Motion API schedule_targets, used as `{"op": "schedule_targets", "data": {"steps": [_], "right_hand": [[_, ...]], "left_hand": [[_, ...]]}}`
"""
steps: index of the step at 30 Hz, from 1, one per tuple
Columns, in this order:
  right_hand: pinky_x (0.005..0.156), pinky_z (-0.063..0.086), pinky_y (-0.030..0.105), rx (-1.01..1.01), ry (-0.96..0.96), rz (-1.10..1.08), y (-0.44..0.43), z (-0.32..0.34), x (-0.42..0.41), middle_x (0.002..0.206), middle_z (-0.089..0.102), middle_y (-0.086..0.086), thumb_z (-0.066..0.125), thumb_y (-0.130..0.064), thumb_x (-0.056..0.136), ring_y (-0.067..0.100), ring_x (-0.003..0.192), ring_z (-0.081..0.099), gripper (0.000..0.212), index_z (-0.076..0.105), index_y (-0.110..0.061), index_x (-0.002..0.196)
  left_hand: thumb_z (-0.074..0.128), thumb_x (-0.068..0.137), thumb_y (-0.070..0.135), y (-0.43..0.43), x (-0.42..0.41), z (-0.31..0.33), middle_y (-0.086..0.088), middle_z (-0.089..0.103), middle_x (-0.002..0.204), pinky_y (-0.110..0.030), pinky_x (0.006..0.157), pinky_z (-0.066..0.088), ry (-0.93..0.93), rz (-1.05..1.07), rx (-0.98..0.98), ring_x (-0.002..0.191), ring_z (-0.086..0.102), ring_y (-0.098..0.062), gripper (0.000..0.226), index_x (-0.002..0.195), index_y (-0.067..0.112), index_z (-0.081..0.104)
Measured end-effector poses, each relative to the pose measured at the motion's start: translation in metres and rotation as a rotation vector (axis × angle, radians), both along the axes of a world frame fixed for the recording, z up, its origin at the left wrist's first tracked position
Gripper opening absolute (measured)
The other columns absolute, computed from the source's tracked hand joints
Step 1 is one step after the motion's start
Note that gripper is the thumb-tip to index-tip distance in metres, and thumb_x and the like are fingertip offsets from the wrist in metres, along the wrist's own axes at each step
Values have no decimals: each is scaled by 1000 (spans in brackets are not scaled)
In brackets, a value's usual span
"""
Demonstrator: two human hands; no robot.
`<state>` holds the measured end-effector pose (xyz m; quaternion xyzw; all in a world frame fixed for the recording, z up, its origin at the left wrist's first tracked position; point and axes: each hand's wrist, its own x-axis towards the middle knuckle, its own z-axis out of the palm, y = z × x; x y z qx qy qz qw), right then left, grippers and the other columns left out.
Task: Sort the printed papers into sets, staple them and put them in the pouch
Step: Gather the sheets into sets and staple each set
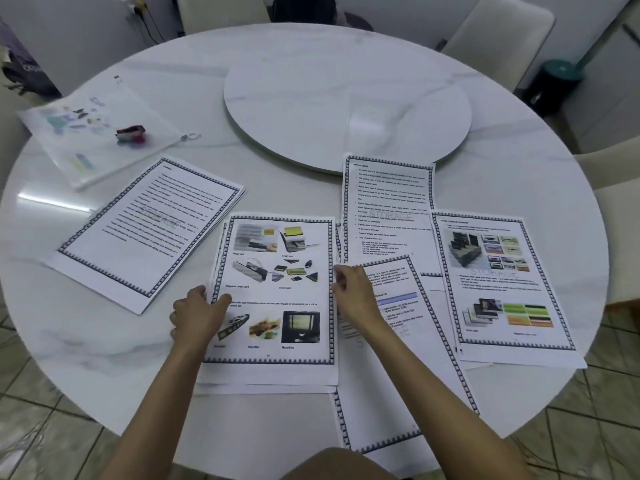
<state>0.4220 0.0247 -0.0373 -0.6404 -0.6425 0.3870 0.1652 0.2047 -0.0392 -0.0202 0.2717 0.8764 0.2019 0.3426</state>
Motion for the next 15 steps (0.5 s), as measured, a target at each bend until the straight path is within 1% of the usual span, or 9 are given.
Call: {"op": "schedule_targets", "data": {"steps": [3,4,6,7,8,9,10,12,15], "right_hand": [[91,31,15,-5,38,15,-4,2,-6,125,44,11,44,-4,94,21,114,48,40,46,-8,133],[91,31,13,-1,49,15,-4,3,-6,126,44,10,44,-4,94,20,114,48,41,45,-9,134],[89,31,11,7,62,10,-4,5,-3,126,45,9,45,-6,94,15,108,49,40,45,-10,134],[89,34,12,8,73,-3,-4,7,0,126,46,9,46,-8,95,14,104,49,39,46,-11,133],[92,38,17,11,86,-26,-3,8,5,126,47,9,47,-11,95,13,103,49,37,47,-11,132],[94,42,23,18,94,-53,-3,11,11,126,47,9,48,-13,95,13,104,50,36,48,-11,131],[95,43,26,29,93,-78,-3,13,20,126,48,8,50,-14,95,13,104,51,36,49,-10,130],[94,41,25,53,69,-133,-3,17,42,124,50,9,55,-15,92,14,102,51,36,52,-9,128],[93,39,28,90,-21,-254,-4,18,80,121,52,15,61,-17,88,24,109,53,38,56,-4,123]], "left_hand": [[56,74,44,-1,-5,2,-24,51,127,-49,99,38,-63,1,24,117,47,-41,65,125,3,51],[57,74,42,-2,-6,2,-24,54,122,-47,96,41,-75,4,51,112,51,-40,61,120,2,54],[59,84,24,-4,-7,3,-18,58,118,-40,89,44,-95,16,119,107,54,-35,43,119,1,55],[58,87,18,-4,-7,2,-17,59,117,-39,87,43,-92,21,139,106,55,-33,38,120,1,54],[57,88,16,-5,-8,1,-16,59,116,-39,87,43,-79,18,159,106,55,-32,36,121,2,53],[57,89,16,-6,-7,-1,-16,60,116,-39,88,43,-75,21,174,106,55,-32,34,119,3,53],[57,90,17,-6,-6,-1,-15,60,115,-39,88,43,-71,22,200,106,55,-30,31,117,3,54],[56,91,18,-7,-4,-2,-16,61,114,-38,88,42,-62,18,232,105,54,-29,27,113,3,55],[55,92,17,-8,-5,-3,-18,61,116,-38,90,40,-43,9,257,108,54,-32,28,114,1,55]]}}
